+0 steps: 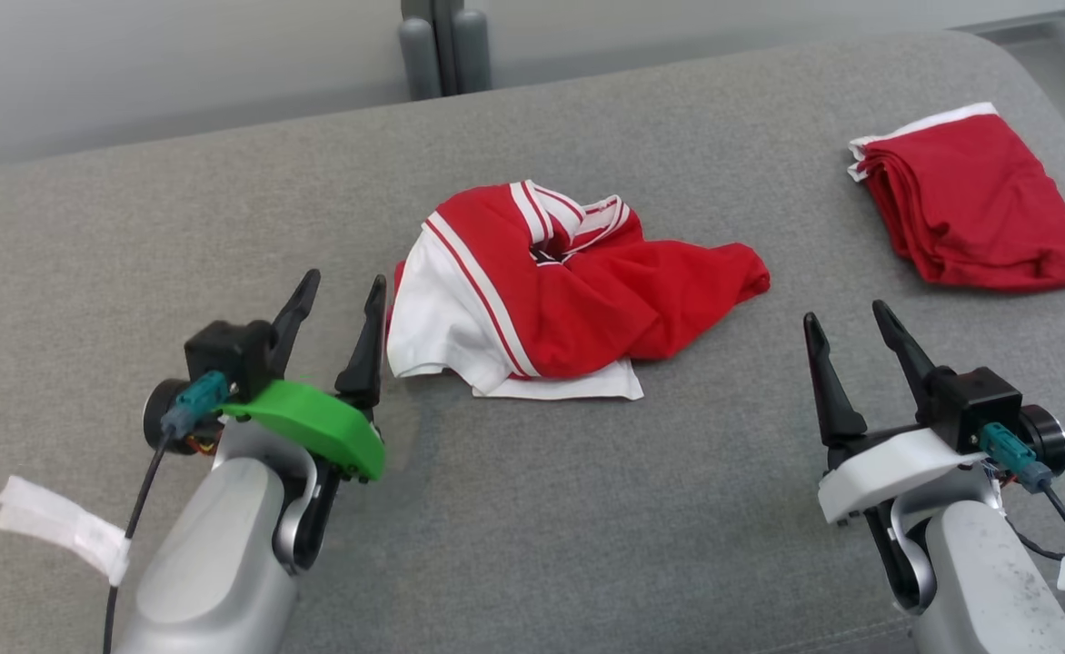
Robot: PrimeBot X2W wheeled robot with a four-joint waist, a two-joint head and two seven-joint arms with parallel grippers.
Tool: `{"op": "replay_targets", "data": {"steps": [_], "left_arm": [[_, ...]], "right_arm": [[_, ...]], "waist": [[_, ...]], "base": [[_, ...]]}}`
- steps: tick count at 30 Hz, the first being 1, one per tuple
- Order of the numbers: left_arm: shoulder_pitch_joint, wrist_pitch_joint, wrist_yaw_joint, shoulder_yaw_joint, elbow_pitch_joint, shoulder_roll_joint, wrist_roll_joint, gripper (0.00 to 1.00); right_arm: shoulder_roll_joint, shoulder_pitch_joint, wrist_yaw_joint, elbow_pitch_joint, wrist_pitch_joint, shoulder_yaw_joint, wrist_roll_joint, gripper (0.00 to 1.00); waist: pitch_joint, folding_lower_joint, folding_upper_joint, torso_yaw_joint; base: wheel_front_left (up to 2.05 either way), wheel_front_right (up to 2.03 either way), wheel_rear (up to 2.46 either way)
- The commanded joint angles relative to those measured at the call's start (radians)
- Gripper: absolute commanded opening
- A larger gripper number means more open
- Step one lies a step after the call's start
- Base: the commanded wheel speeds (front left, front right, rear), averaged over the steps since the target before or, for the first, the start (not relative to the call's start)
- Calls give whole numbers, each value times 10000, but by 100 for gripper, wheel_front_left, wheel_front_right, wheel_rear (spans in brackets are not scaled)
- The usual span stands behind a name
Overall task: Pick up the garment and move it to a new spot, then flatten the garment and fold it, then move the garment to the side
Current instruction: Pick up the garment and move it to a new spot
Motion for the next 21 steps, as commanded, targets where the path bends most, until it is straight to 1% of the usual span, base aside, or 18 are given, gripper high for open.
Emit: {"op": "replay_targets", "data": {"steps": [1,10,15,21], "left_arm": [[419,-31,-49,148,-162,26,162,100],[2637,-31,117,1369,-1282,-331,669,100],[3714,-30,206,2126,-1927,-534,887,100],[4726,-20,270,2748,-2508,-766,1215,100]], "right_arm": [[-36,202,-15,25,-44,-36,-13,100],[-37,1062,-15,122,-44,-100,142,100],[-37,1496,-15,71,-44,-80,333,100],[-37,1940,-15,27,-44,17,536,100]], "waist": [[-533,0,0,318],[-1472,0,0,697],[-1698,0,0,768],[-1845,0,0,767]], "base": [[0,0,0],[0,0,0],[0,0,0],[0,0,0]]}}
